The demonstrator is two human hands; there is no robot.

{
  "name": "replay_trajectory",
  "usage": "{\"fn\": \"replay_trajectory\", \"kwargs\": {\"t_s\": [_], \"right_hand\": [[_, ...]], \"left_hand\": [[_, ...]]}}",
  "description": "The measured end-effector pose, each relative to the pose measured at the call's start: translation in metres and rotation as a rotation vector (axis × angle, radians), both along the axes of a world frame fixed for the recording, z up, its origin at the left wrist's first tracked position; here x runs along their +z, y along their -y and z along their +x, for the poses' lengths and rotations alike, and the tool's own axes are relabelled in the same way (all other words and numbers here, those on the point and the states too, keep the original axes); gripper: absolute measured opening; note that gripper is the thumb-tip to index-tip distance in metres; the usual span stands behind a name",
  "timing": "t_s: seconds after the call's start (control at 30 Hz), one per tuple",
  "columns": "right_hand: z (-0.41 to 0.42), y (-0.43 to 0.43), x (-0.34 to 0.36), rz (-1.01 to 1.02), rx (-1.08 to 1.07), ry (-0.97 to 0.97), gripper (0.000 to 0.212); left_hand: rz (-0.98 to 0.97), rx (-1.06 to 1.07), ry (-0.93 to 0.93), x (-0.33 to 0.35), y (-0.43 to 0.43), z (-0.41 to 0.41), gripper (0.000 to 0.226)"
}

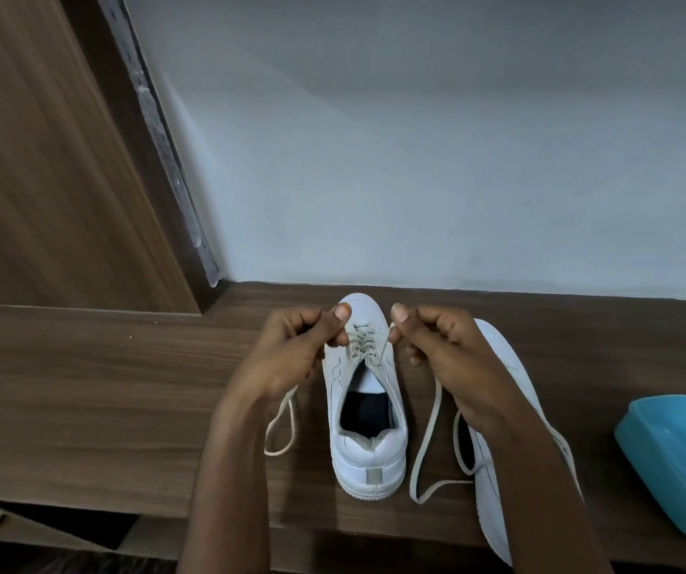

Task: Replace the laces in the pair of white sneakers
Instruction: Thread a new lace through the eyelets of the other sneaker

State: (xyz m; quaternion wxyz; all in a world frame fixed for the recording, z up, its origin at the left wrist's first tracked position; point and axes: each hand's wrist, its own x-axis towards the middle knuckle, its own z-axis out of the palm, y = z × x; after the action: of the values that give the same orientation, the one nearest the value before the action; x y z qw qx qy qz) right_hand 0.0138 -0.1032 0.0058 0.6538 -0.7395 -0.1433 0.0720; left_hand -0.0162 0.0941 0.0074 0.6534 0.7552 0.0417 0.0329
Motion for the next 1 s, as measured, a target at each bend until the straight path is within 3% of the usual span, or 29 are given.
{"fn": "replay_trajectory", "kwargs": {"t_s": [0.1,0.23,0.37,0.53,0.67,0.83,1.0], "right_hand": [[0.003,-0.002,-0.007,0.156,-0.03,-0.028,0.033],[0.003,-0.01,-0.015,0.394,0.047,-0.157,0.031],[0.002,-0.015,-0.017,0.442,-0.007,-0.215,0.028],[0.006,-0.015,-0.019,0.406,-0.035,-0.212,0.026],[0.004,-0.017,-0.018,0.269,-0.037,-0.088,0.025],[-0.005,-0.023,-0.006,0.386,0.1,-0.099,0.031],[-0.009,-0.021,0.005,0.382,0.167,-0.09,0.034]], "left_hand": [[-0.086,-0.003,0.015,-0.002,0.002,0.002,0.037],[-0.351,-0.082,-0.002,-0.009,0.012,0.004,0.031],[-0.447,-0.055,-0.021,-0.018,0.014,0.006,0.025],[-0.406,-0.026,-0.022,-0.015,0.012,0.006,0.027],[-0.25,-0.072,0.005,-0.006,0.014,0.001,0.034],[-0.301,-0.151,-0.052,-0.003,0.018,-0.001,0.048],[-0.306,-0.2,-0.058,-0.004,0.016,-0.003,0.019]]}}
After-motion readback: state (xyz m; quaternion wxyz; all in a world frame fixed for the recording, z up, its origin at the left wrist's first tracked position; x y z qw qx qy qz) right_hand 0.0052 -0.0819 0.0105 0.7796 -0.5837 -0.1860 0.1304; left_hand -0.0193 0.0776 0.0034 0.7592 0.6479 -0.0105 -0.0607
